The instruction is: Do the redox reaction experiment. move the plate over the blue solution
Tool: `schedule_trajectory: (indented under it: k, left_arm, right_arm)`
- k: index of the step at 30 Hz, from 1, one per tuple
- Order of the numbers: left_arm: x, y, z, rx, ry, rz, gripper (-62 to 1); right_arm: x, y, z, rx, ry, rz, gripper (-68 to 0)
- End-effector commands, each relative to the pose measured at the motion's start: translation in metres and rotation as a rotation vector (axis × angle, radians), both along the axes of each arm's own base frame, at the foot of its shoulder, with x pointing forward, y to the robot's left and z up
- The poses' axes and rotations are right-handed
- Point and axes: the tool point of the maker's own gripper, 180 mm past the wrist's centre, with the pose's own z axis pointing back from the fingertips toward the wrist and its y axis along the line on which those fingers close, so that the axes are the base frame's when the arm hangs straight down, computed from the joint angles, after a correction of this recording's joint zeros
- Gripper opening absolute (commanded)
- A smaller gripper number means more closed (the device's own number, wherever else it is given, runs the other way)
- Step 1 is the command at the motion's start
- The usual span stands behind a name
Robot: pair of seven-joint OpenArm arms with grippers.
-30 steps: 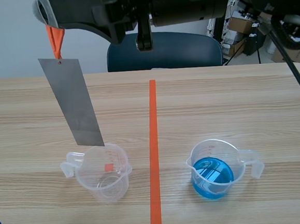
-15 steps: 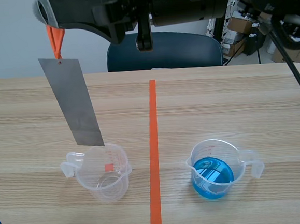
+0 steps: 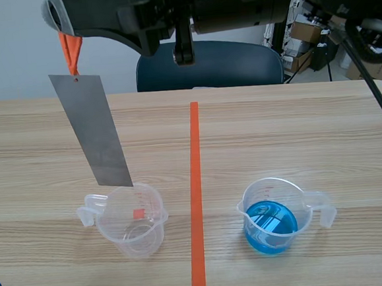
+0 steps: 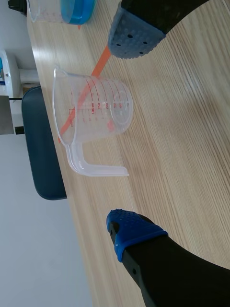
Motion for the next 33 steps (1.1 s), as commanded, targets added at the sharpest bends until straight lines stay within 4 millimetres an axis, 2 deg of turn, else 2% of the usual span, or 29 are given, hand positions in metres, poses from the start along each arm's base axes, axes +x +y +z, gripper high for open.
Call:
schedule_trajectory:
  k: [1,6,12,19,28,33]
  left_arm:
    - [-0.001,0.001,0.0,-0.001,0.0,0.006,1.4]
    - [0.0,0.001,-0.003,0.008,0.018,0.01,1.4]
    - [-0.003,0.0,0.007,-0.015,-0.035,0.002,1.4]
    - [-0.006,0.0,0.006,-0.016,-0.028,0.001,1.4]
    - [-0.031,0.004,0.001,-0.02,0.038,0.018,1.4]
    - [-0.056,0.018,0.0,-0.019,0.095,0.084,1.4]
  right_arm:
    - [0.0,-0.001,0.017,0.043,-0.024,0.004,-67.1]
    - [0.0,-0.001,0.017,0.042,-0.024,0.003,-67.1]
    - [0.001,-0.003,0.015,0.035,-0.025,-0.002,-67.1]
    - [0.005,-0.009,0.014,0.031,-0.029,-0.018,-67.1]
    - [0.006,-0.025,0.025,0.047,-0.038,-0.005,-67.1]
    - [0.012,-0.039,0.027,0.04,-0.054,-0.027,-67.1]
